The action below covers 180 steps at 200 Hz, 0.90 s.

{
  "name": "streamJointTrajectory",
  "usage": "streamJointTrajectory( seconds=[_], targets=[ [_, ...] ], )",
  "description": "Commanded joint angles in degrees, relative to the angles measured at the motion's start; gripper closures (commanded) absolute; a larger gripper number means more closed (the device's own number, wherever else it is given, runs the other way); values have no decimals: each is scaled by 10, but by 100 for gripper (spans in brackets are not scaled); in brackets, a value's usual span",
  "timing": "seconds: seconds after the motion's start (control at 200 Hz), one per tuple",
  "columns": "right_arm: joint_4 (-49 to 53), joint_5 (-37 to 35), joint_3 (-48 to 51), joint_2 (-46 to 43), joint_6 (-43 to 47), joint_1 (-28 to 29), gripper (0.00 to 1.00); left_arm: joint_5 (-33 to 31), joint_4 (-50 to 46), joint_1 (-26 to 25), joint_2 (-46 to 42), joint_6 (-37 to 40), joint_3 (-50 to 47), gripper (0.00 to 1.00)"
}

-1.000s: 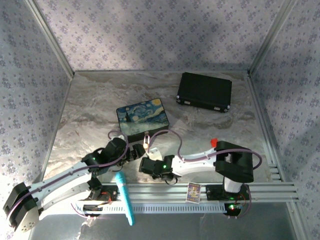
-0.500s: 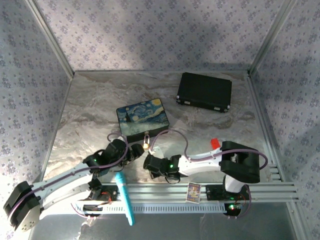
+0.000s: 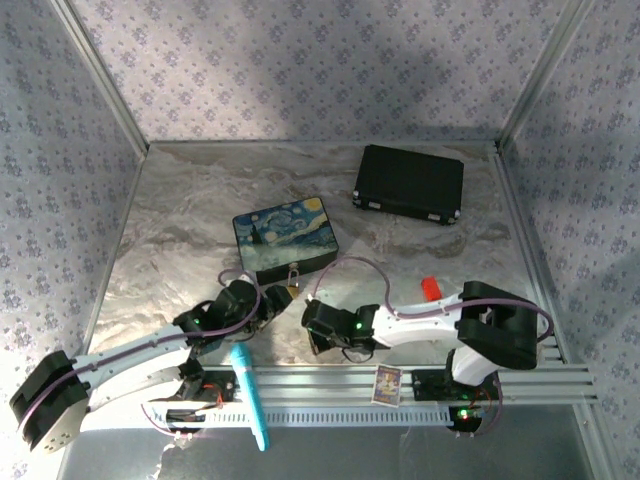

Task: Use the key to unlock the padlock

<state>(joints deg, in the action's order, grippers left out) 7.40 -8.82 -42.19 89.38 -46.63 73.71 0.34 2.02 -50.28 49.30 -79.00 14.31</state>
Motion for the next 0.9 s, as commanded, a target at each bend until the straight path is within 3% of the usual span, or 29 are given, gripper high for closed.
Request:
streamJointTrajectory(
  seconds=[0.0, 0.19, 0.525, 0.895],
  targets=[
    [124, -46, -46, 21, 1, 12, 98, -17, 7, -4, 0, -14, 1, 30],
    [144, -62, -48, 15, -41, 40, 82, -19, 0, -3, 10, -6, 6, 30],
    [120, -60, -23, 8, -84, 29, 67, -21, -8, -4, 25, 3, 15, 29],
    [231, -101, -88, 90, -173, 57, 65, -30, -21, -4, 20, 6, 13, 29]
  ],
)
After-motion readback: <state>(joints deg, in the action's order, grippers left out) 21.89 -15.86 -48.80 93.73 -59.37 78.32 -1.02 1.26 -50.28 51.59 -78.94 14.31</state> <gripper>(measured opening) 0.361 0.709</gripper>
